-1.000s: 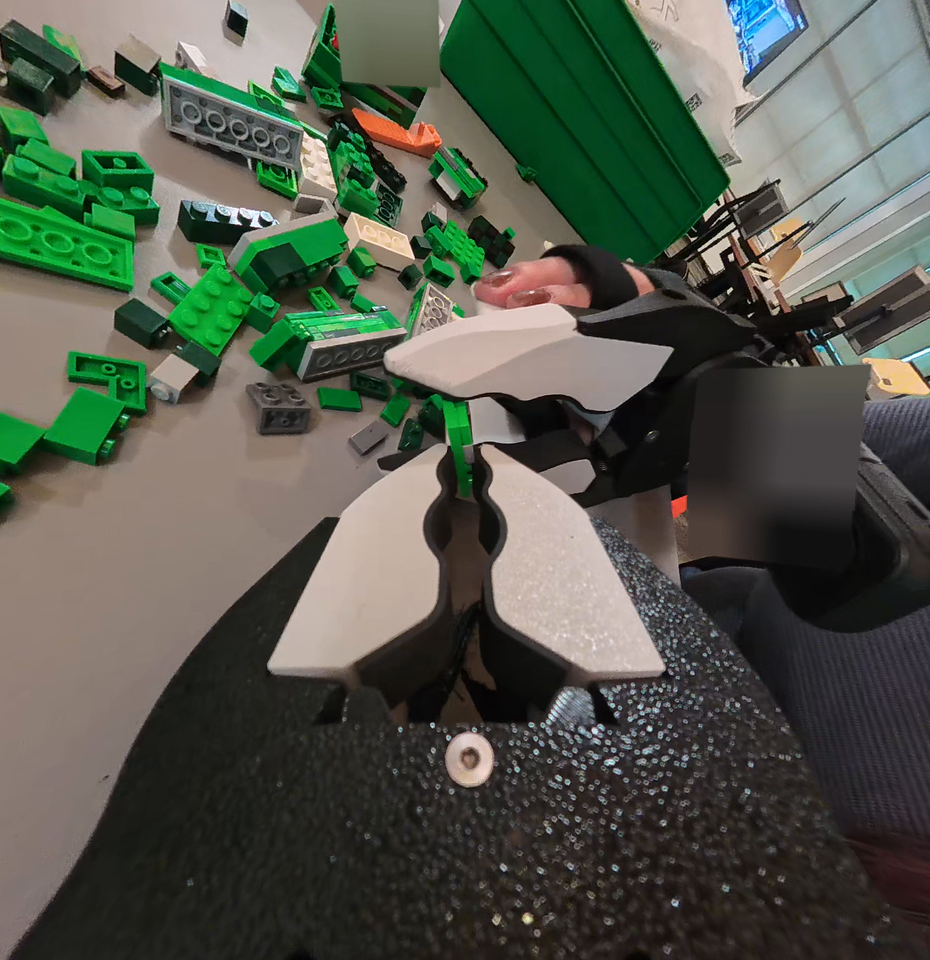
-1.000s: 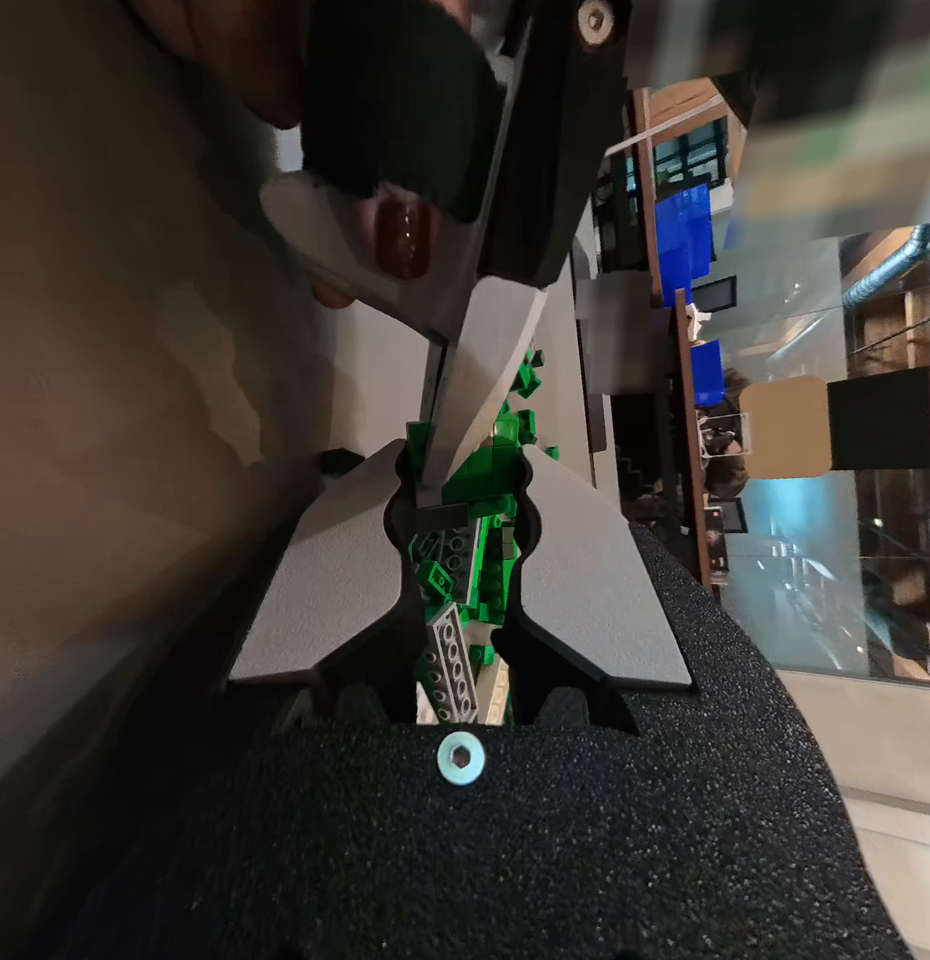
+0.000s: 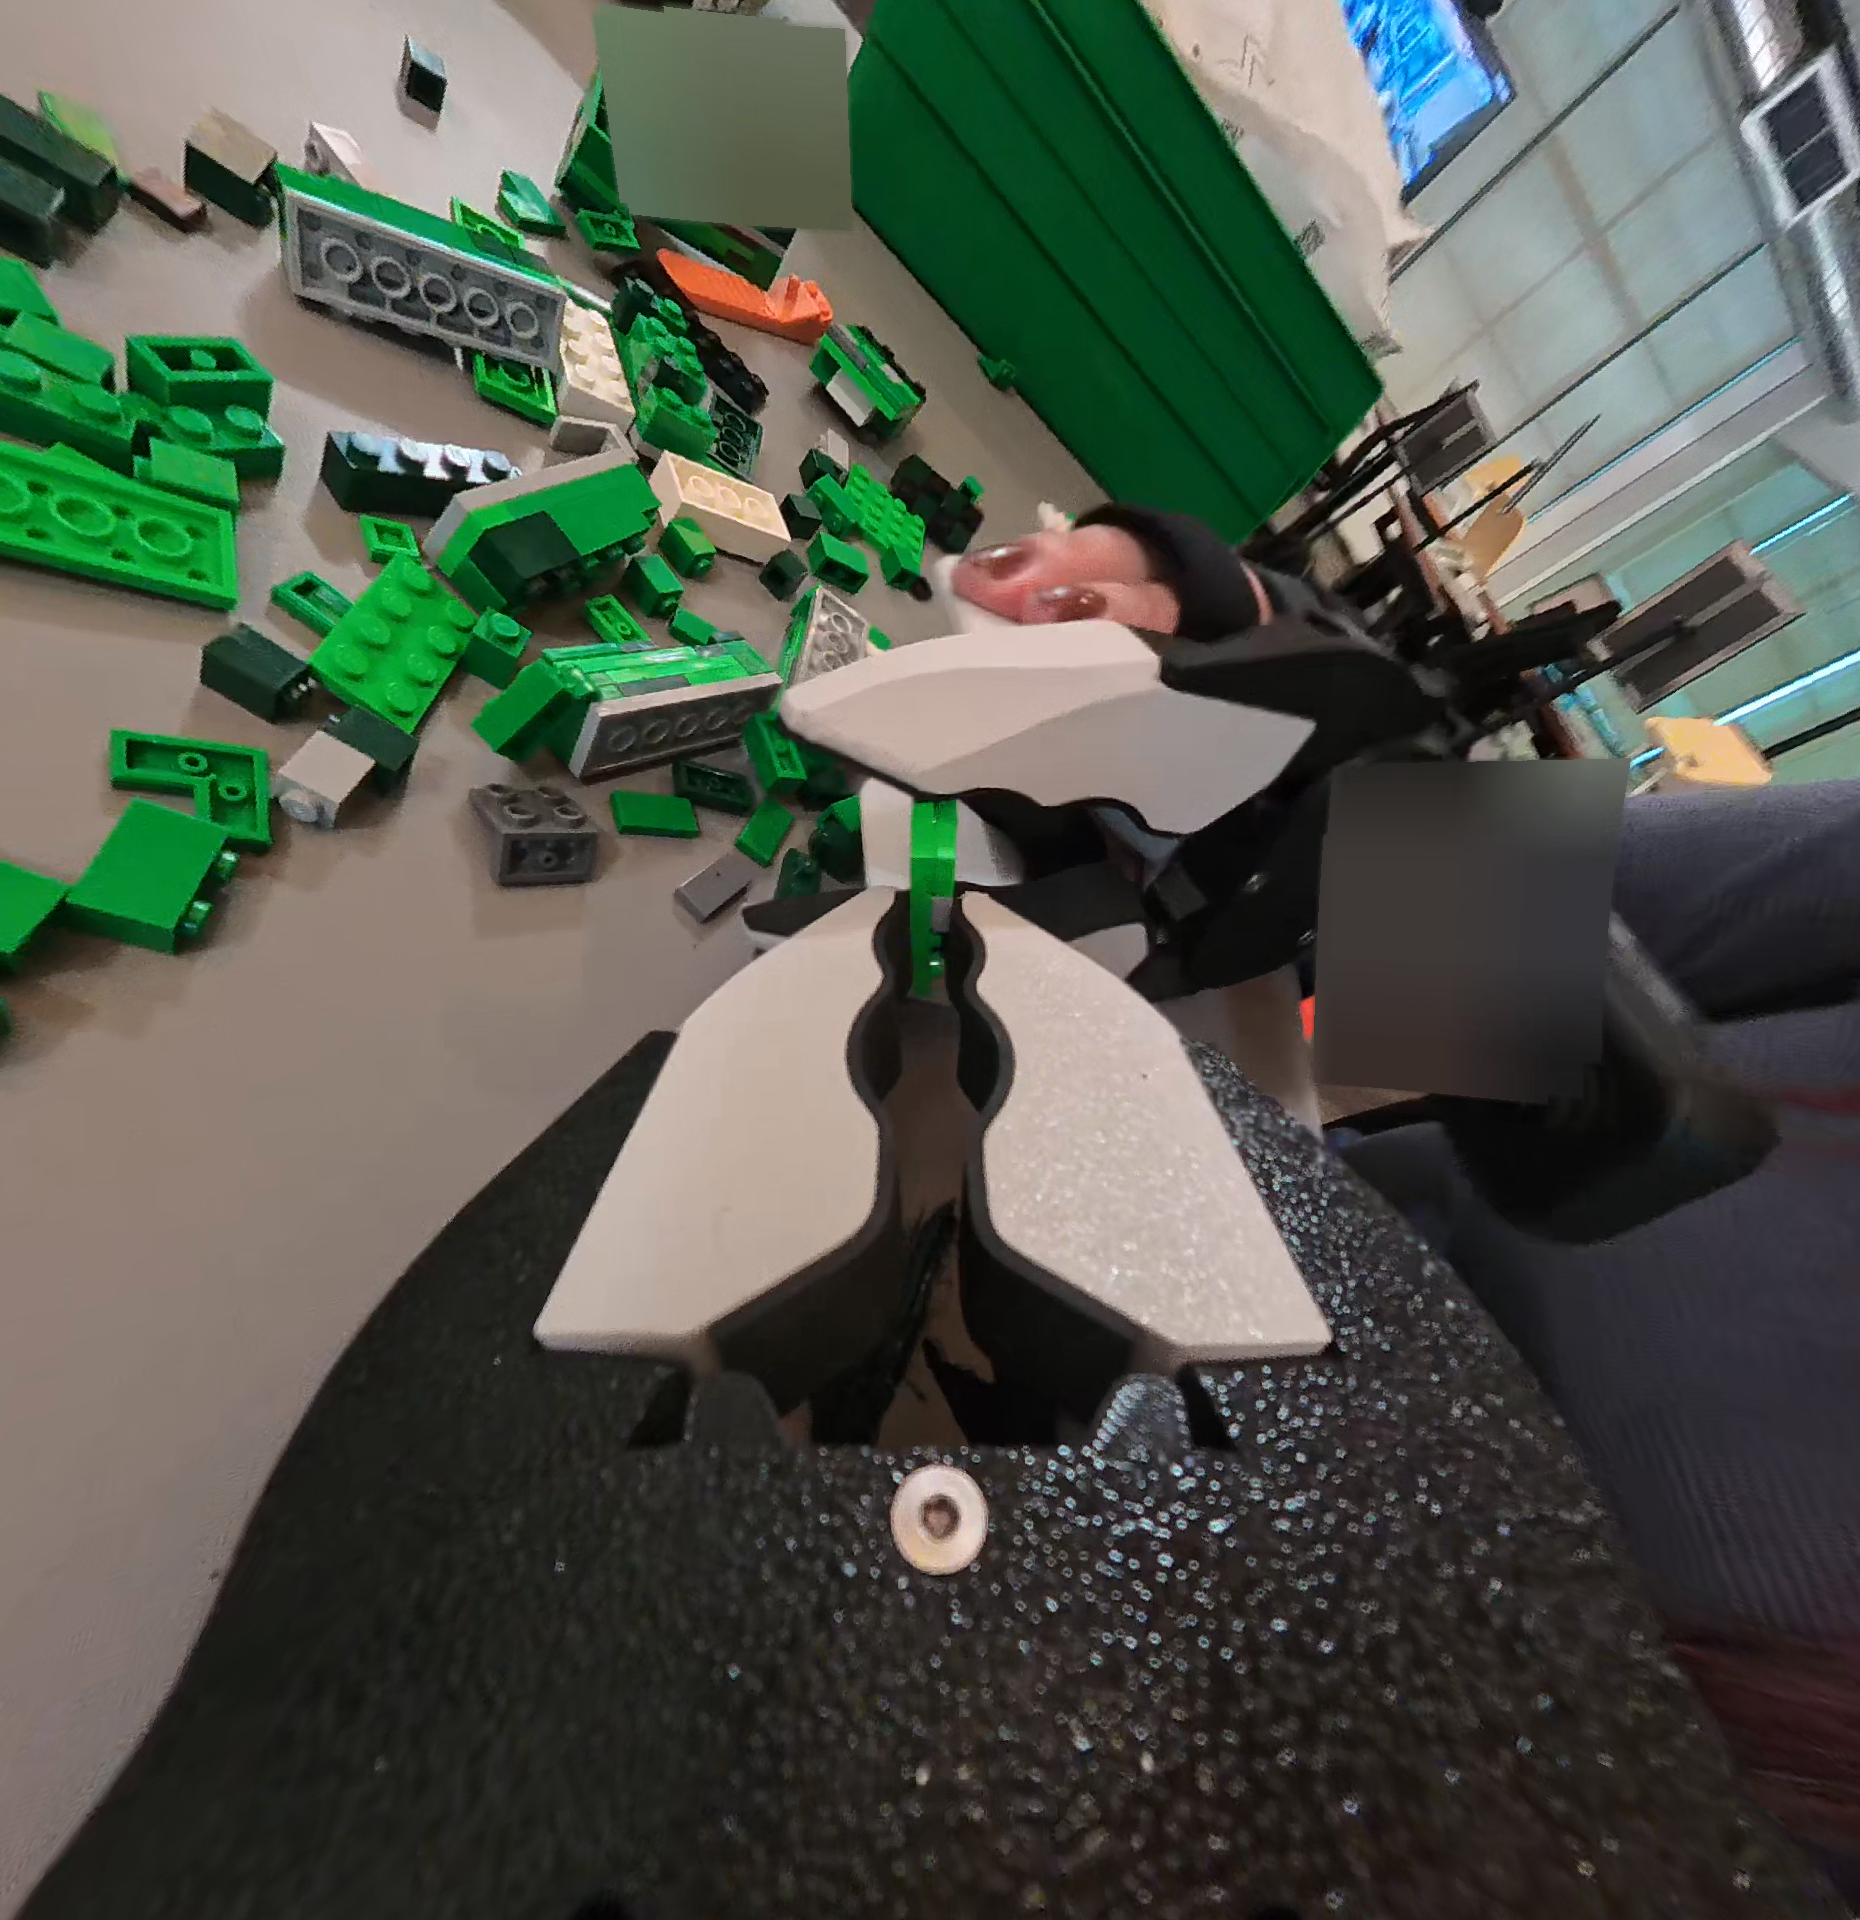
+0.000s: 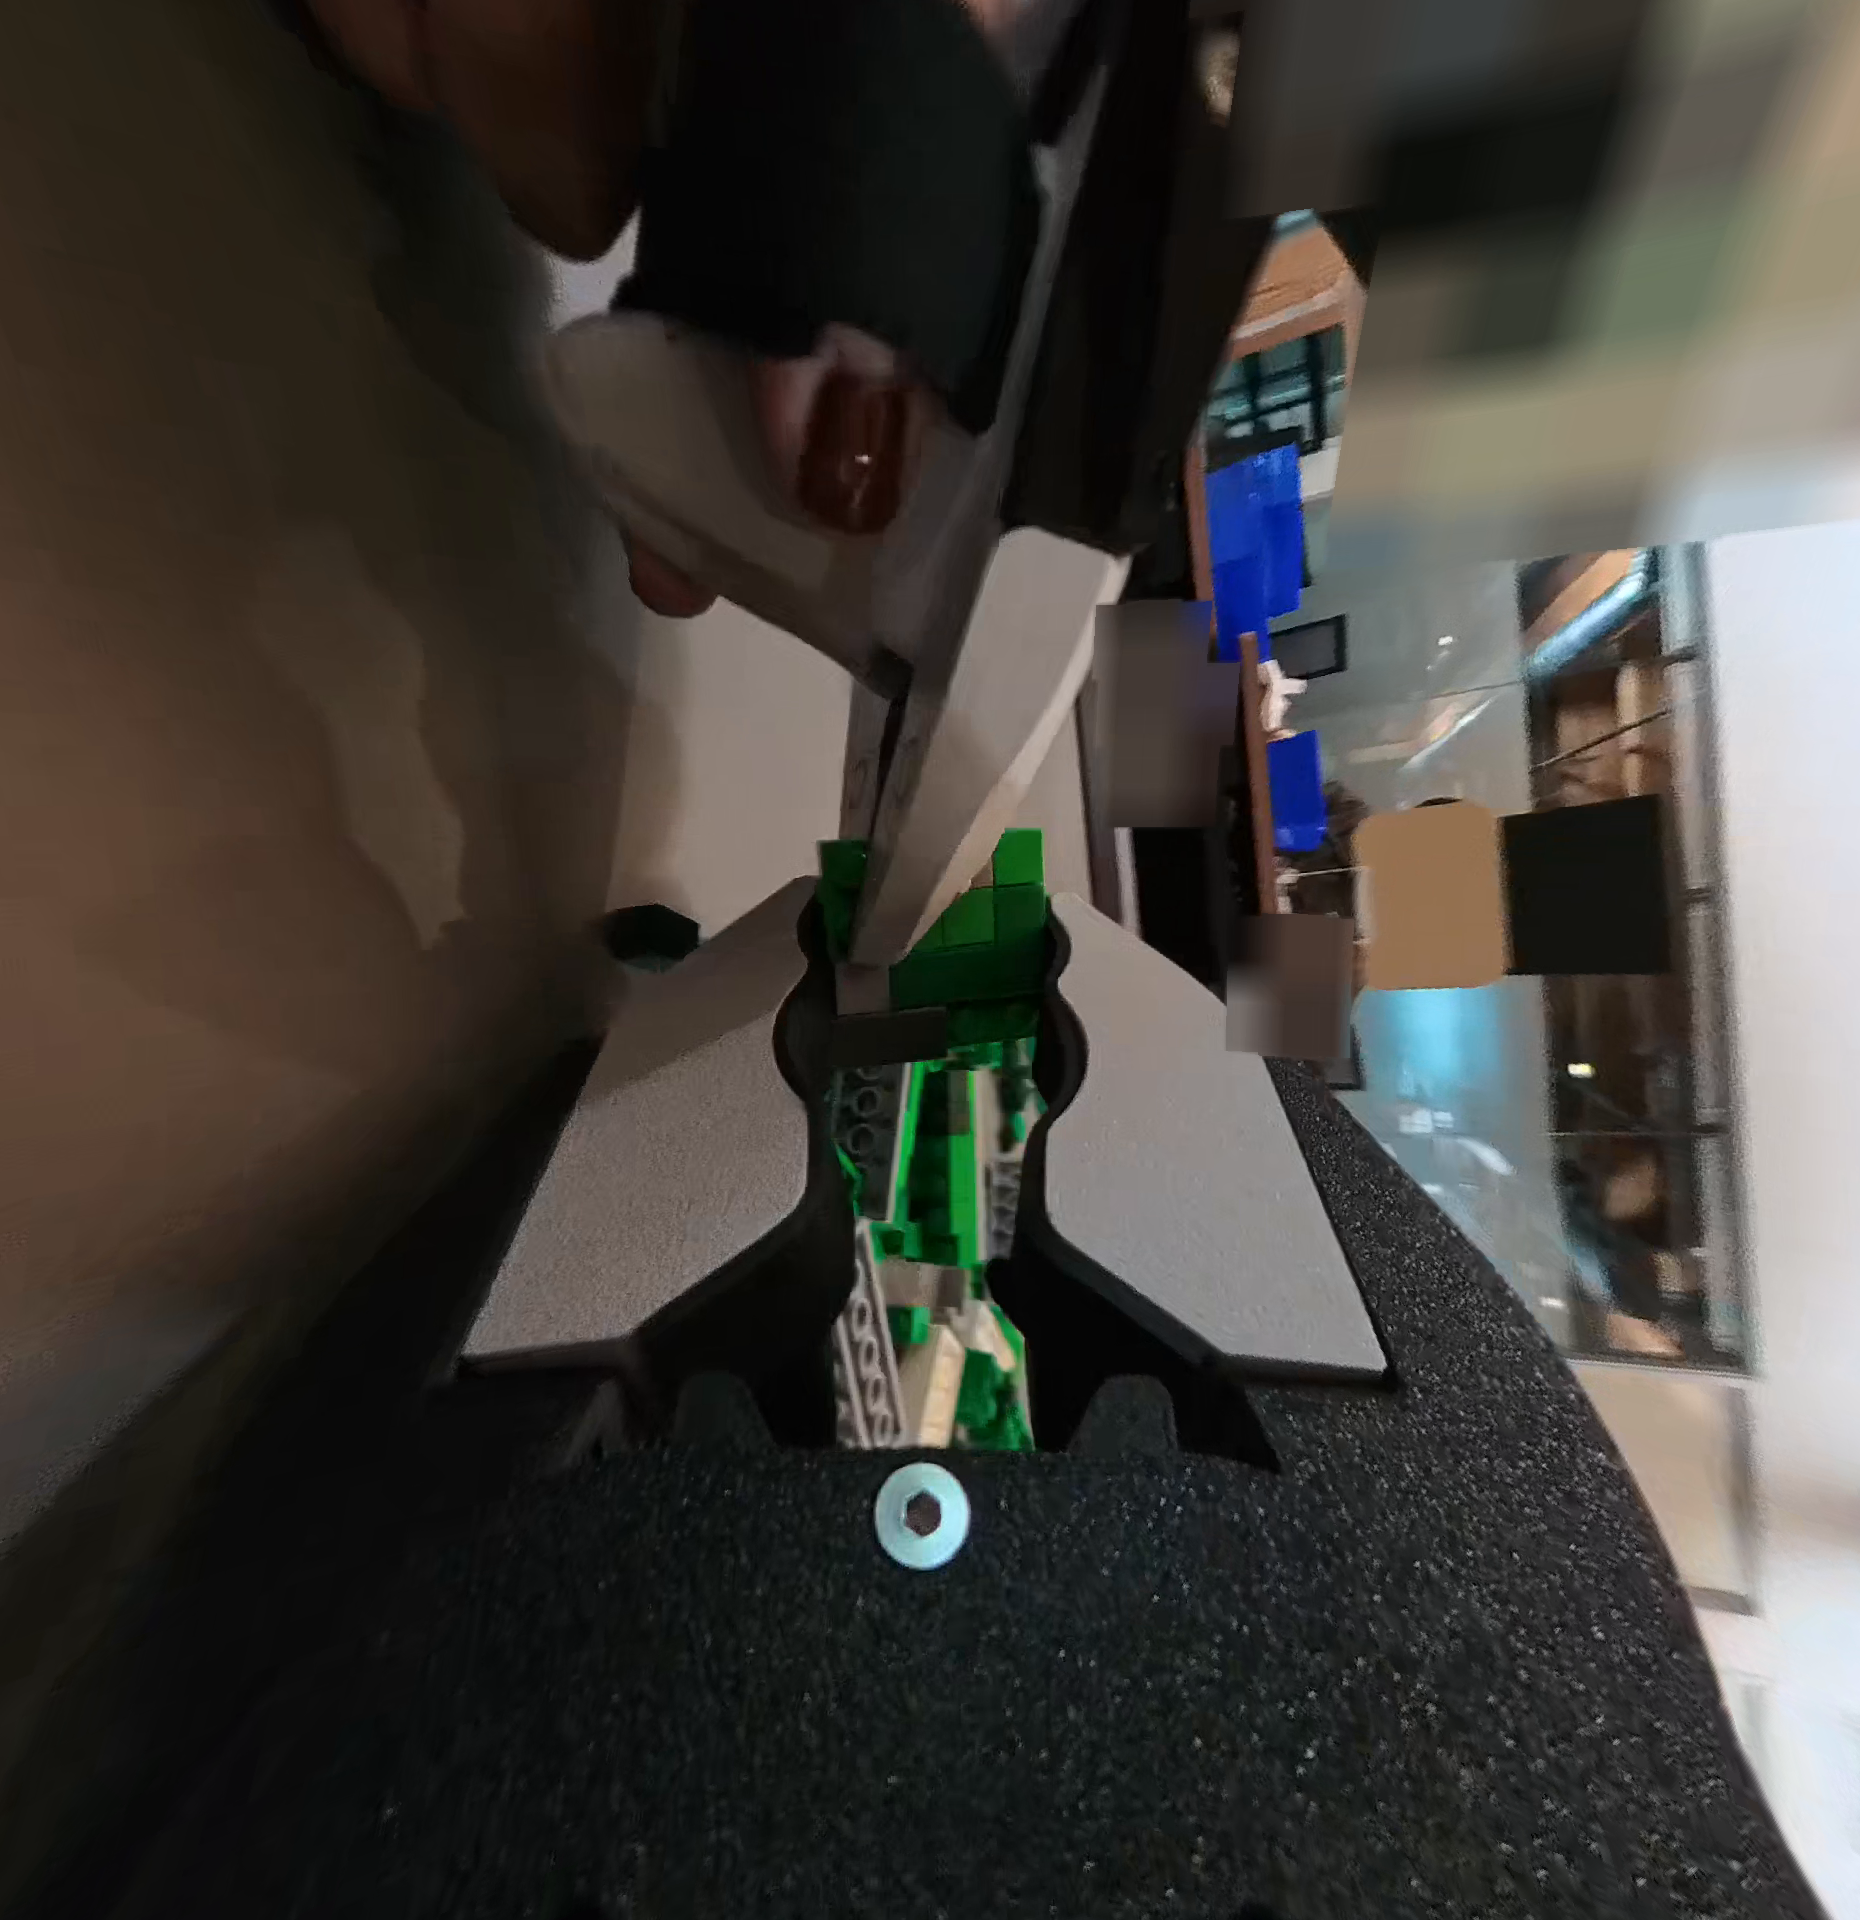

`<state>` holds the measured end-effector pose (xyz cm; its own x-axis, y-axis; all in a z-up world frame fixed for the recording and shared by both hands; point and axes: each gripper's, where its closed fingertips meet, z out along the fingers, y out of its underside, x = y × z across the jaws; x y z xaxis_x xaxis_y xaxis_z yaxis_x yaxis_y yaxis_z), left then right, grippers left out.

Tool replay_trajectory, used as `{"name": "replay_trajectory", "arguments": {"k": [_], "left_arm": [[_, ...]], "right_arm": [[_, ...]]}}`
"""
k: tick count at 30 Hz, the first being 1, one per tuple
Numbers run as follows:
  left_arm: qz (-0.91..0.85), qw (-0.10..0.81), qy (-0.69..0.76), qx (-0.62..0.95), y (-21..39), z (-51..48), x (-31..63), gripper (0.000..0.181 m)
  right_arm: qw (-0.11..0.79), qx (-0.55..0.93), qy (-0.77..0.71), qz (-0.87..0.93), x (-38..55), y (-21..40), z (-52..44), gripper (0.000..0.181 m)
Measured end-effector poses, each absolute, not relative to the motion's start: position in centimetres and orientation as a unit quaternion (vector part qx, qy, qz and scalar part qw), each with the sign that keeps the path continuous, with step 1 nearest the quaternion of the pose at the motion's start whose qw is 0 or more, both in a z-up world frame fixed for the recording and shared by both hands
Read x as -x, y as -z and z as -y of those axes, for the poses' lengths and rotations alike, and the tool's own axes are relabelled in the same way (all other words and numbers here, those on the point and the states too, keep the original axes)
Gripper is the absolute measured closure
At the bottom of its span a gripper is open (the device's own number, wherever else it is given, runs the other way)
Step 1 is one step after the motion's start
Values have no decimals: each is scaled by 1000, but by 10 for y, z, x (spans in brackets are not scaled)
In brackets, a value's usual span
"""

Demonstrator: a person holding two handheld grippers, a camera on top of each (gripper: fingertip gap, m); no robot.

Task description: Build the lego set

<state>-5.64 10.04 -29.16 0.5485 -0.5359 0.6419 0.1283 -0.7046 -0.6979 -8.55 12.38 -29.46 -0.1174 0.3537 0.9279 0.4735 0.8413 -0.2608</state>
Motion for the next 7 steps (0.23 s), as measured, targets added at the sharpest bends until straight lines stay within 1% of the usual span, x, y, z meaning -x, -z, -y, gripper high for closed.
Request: {"name": "replay_trajectory", "arguments": {"k": [4, 7], "left_arm": [[-94, 349, 489, 794, 290, -100, 59, 174], [-82, 345, 501, 790, 289, -101, 60, 173]], "right_arm": [[624, 238, 112, 736, 87, 290, -125, 146], [630, 224, 132, 732, 88, 288, -126, 146]]}}
